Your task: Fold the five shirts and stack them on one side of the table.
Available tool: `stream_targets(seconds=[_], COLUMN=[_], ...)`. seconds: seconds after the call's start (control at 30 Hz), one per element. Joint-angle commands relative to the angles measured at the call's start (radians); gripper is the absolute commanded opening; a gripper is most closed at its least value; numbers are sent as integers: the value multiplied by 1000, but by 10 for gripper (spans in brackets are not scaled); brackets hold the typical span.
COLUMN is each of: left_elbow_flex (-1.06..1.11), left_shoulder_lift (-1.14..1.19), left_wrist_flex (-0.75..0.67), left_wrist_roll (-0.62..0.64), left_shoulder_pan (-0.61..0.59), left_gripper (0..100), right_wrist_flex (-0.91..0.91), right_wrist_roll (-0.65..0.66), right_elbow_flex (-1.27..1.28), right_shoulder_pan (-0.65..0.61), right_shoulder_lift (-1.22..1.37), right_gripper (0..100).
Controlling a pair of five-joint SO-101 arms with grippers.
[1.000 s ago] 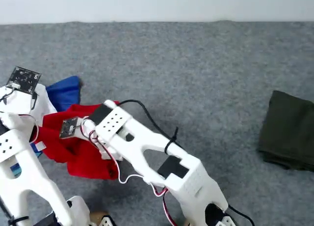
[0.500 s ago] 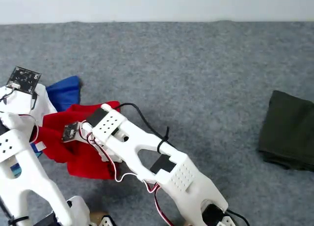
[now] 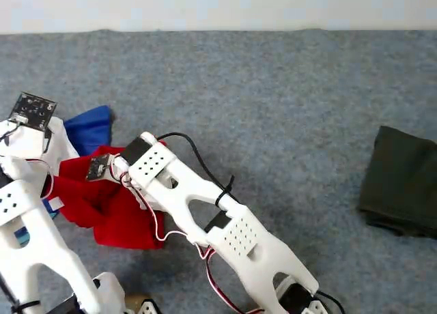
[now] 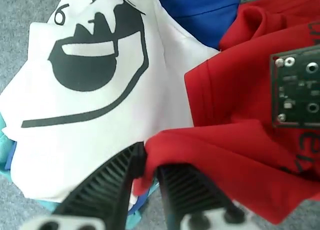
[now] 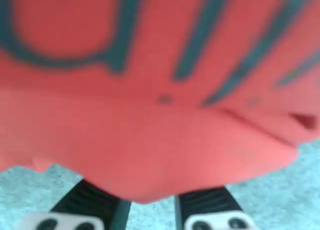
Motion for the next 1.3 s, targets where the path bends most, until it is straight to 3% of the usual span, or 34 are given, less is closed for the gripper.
stream_targets(seconds=[0.0,0.2,0.53,0.97,1.27], left_elbow_flex=[-10,-12,-104,-450,-699], left_shoulder_lift=[-9,-9,-17,-11,-9], left_wrist_flex=[-23,-23,51,97,-23], left_wrist_roll=[-9,-9,-8,295,305], left_shoulder_pan=[-6,-5,38,350,594], left_gripper=[14,14,14,14,14], right_wrist_flex=[68,105,105,104,90], right_wrist_roll=[-3,-3,-3,3,57], right_elbow_flex=[-64,-157,-81,-37,-41], right_shoulder_pan=[-16,31,234,484,608], right_shoulder_lift=[51,16,-280,-786,-1098], right_gripper=[10,10,10,10,10])
